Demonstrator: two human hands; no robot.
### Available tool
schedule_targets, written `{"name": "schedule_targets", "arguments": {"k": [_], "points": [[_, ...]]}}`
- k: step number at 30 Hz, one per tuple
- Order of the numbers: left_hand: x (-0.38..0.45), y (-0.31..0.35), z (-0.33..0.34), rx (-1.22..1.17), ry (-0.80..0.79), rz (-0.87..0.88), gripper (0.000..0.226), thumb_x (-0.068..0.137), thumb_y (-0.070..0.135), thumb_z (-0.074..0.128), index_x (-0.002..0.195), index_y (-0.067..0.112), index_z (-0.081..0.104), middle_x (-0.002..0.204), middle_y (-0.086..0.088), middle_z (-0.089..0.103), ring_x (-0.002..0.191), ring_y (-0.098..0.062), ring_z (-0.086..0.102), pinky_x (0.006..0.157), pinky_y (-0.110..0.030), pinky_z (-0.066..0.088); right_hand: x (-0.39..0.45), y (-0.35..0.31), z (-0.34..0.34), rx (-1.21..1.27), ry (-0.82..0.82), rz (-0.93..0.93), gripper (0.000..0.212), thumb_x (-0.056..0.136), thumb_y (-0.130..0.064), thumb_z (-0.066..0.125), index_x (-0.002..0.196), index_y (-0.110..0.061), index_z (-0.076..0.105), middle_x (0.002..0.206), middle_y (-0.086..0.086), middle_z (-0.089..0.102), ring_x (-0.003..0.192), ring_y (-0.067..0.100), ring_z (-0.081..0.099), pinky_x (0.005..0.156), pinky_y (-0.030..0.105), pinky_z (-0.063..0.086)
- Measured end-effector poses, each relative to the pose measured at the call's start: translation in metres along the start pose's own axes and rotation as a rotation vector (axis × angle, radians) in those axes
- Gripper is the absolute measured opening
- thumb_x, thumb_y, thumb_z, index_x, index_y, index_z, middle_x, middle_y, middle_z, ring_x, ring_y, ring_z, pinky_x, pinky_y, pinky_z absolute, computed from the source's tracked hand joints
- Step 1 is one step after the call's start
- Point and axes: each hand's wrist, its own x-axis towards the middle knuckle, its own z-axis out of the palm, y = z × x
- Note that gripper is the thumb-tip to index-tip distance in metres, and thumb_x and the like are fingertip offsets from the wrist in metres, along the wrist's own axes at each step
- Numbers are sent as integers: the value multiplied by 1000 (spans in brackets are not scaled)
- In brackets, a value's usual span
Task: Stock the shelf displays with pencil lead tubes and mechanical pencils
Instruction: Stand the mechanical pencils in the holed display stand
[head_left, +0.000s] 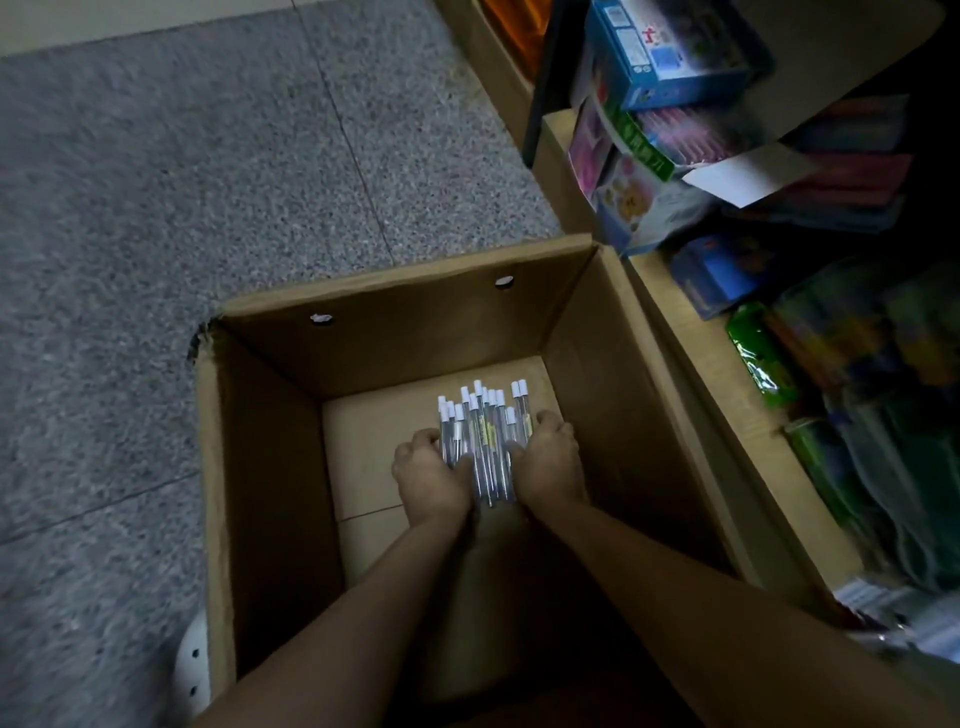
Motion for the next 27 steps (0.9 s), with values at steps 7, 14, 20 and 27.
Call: {"name": "schedule_targets", "arguments": {"k": [7,14,20,27], "points": [[-3,6,8,14,27,16,41,86,11,66,124,8,53,123,-14,52,115,-28,49,87,-27,40,0,0,3,-14,-51,20,36,99,-27,53,129,-7,48,129,11,54,117,26,54,94,33,45],[-7,8,14,37,-42,64,29,95,0,46,122,-1,53,123,-23,49,118,-35,44,98,-34,34,-4,-1,3,-21,-48,35,31,101,-26,48,125,-6,49,130,14,54,121,30,52,91,34,44],[-8,6,4,-112,-65,29,16,97,5,42,110,2,51,102,-17,64,93,-34,60,79,-38,49,-15,9,-3,102,-68,45,21,96,-24,58,110,-9,57,113,12,65,107,28,61,77,27,42],[-18,21,-39,-294,-297,41,25,103,16,36,117,-2,44,82,-15,59,71,-23,54,71,-39,50,-40,-5,-43,514,-129,31,10,95,-16,61,101,-9,65,97,9,70,86,22,65,76,26,51]]}}
